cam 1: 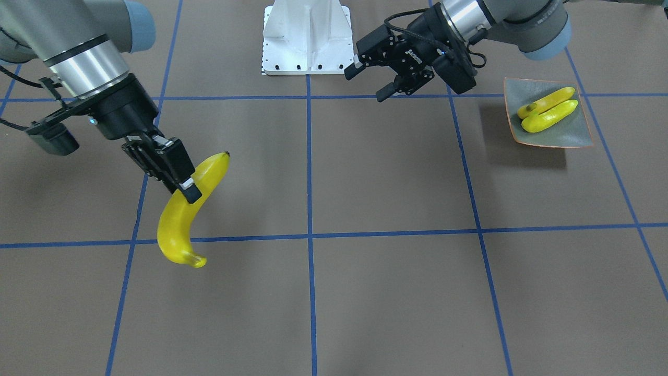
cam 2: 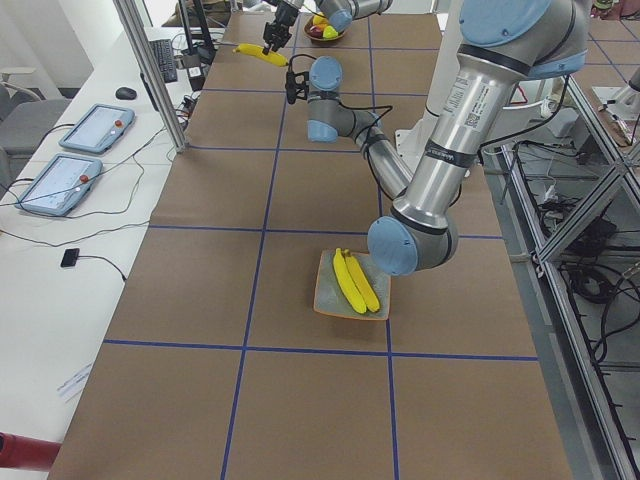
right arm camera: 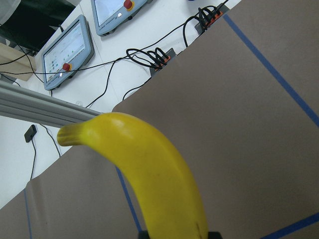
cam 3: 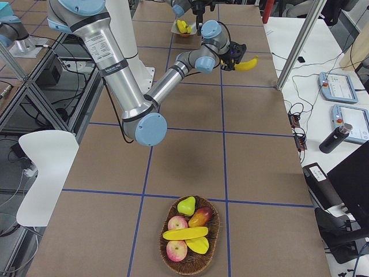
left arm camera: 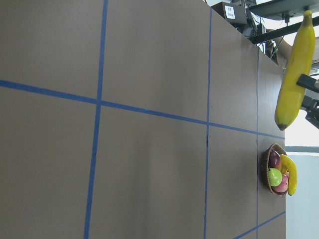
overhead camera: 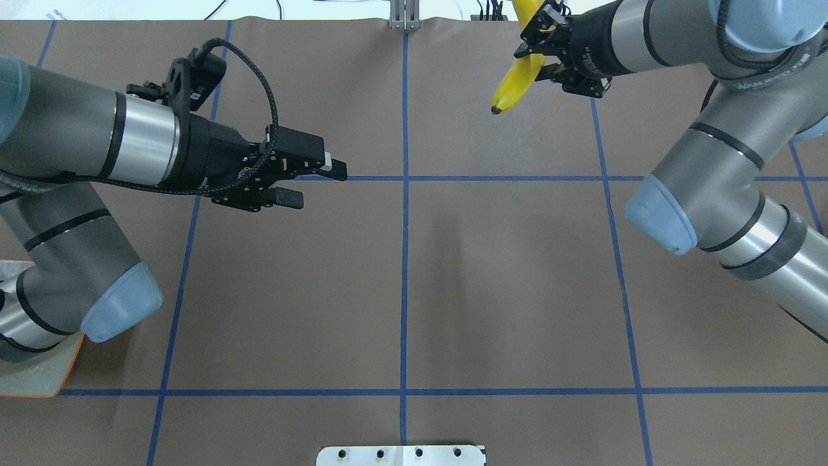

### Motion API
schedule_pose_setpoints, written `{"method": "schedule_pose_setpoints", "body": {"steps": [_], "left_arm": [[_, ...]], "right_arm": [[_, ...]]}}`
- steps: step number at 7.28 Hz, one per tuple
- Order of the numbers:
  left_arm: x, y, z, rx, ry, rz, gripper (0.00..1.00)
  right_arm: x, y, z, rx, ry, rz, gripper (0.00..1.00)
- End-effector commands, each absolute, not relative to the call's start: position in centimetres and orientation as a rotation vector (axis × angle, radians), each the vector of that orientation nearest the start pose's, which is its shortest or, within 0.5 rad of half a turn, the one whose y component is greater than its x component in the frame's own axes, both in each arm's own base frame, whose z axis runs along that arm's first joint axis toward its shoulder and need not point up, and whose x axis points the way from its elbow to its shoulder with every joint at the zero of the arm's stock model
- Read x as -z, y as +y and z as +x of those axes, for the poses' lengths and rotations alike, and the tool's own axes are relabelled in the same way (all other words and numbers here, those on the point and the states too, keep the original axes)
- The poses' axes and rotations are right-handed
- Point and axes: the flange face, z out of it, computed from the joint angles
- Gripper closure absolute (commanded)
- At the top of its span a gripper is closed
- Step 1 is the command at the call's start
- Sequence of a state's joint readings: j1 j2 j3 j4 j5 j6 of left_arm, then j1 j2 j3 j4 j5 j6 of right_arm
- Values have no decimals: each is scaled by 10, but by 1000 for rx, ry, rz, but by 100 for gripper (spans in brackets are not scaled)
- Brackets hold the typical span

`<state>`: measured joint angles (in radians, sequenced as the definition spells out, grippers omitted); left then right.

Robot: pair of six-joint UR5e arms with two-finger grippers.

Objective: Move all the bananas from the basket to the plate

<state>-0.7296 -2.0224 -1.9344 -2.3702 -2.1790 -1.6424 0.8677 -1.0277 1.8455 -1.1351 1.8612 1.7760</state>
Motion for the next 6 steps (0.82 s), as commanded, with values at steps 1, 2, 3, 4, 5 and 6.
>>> {"method": "schedule_pose_setpoints", "body": {"steps": [1, 2, 3, 4, 5, 6], "left_arm": [[-143, -400, 357, 107, 1618, 45, 1], [-143, -399, 356, 108, 1619, 45, 1], [-143, -399, 356, 107, 1621, 45, 1], [-142, -399, 355, 104, 1623, 48, 1], [-141, -398, 355, 99, 1628, 53, 1], [-134, -395, 351, 89, 1642, 63, 1]], "right_arm": [[-126, -502, -355, -732, -1372, 173, 100], [-107, -486, -365, -730, -1410, 174, 100], [-95, -474, -375, -705, -1433, 167, 100], [-88, -456, -386, -675, -1450, 163, 100], [-82, -443, -393, -654, -1467, 163, 100], [-76, -431, -397, -632, -1483, 151, 100]]}}
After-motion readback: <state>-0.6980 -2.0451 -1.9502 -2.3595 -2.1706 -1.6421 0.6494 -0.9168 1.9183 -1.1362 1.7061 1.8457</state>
